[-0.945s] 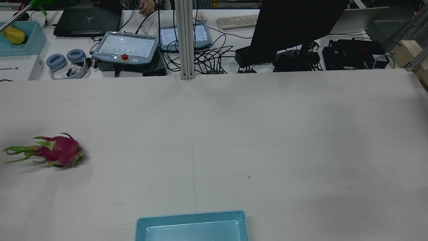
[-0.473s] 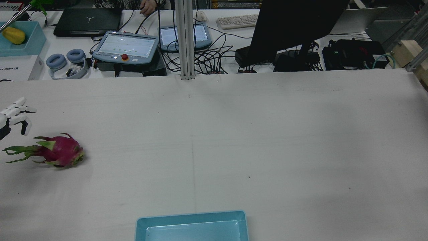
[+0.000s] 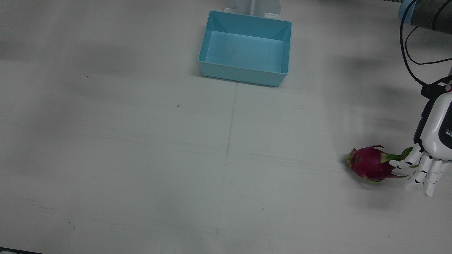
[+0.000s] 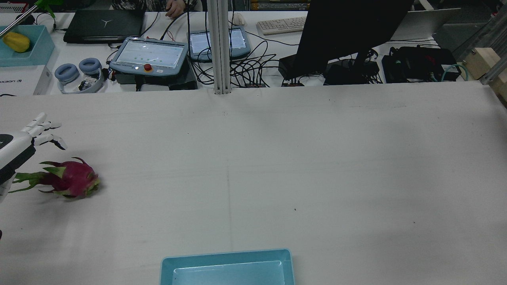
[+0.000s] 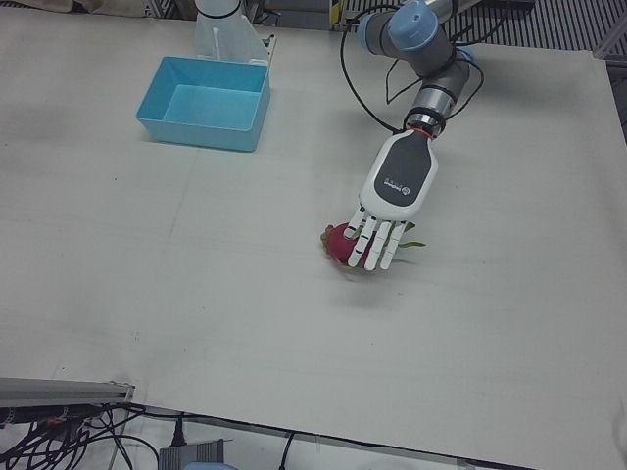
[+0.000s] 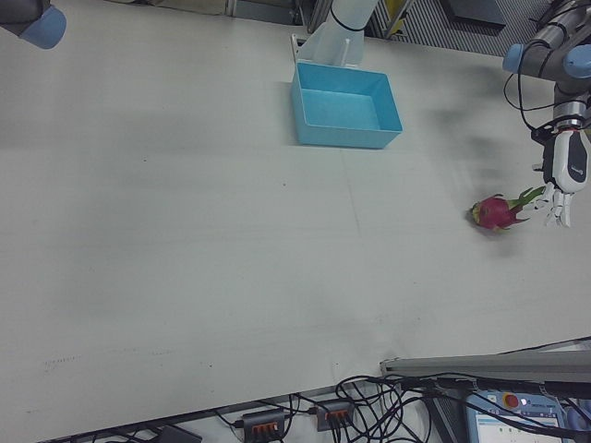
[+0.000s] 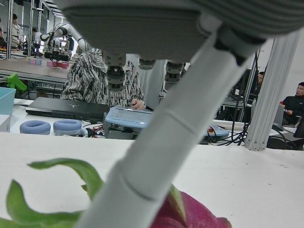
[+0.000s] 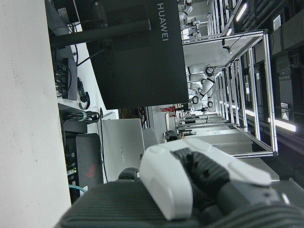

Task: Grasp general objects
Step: 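Reach the left hand toward the pink dragon fruit, then close the left hand fingers around the dragon fruit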

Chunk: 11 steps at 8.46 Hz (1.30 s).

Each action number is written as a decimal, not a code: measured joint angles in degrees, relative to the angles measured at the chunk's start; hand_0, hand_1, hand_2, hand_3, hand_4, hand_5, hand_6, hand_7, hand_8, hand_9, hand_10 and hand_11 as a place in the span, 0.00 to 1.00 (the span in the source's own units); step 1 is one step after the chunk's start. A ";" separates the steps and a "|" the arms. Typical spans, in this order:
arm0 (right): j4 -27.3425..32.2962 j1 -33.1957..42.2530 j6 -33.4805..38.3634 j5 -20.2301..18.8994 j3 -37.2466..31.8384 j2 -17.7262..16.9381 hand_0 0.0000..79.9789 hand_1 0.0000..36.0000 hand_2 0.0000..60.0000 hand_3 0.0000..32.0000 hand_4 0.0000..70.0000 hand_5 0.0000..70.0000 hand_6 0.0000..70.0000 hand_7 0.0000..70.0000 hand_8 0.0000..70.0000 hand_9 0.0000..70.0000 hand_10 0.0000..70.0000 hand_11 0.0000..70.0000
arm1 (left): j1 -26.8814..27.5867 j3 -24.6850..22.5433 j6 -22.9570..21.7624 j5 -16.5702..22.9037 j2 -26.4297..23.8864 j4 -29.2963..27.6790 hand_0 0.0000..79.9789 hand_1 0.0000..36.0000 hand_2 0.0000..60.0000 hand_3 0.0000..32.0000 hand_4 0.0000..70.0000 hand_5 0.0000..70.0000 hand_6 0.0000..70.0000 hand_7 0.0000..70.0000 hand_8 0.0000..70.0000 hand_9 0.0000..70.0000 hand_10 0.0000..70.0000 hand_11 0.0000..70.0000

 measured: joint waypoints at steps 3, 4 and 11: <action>0.00 0.00 0.00 0.00 0.00 0.00 0.00 0.00 0.00 0.00 0.00 0.00 0.00 0.00 0.00 0.00 0.00 0.00 | 5.16 1.77 -0.06 -4.82 -4.01 3.41 1.00 1.00 1.00 0.46 0.00 0.22 0.00 0.31 0.00 0.04 0.00 0.00; 0.00 0.00 0.00 0.00 0.00 0.00 0.00 0.00 0.00 0.00 0.00 0.00 0.00 0.00 0.00 0.00 0.00 0.00 | 6.34 3.66 -0.06 -5.95 -6.57 5.04 1.00 1.00 1.00 0.44 0.00 0.24 0.00 0.31 0.00 0.04 0.00 0.00; 0.00 0.00 0.00 0.00 0.00 0.00 0.00 0.00 0.00 0.00 0.00 0.00 0.00 0.00 0.00 0.00 0.00 0.00 | 9.56 10.17 0.19 -10.61 -10.48 7.99 1.00 1.00 1.00 0.48 0.00 0.15 0.00 0.27 0.00 0.03 0.00 0.00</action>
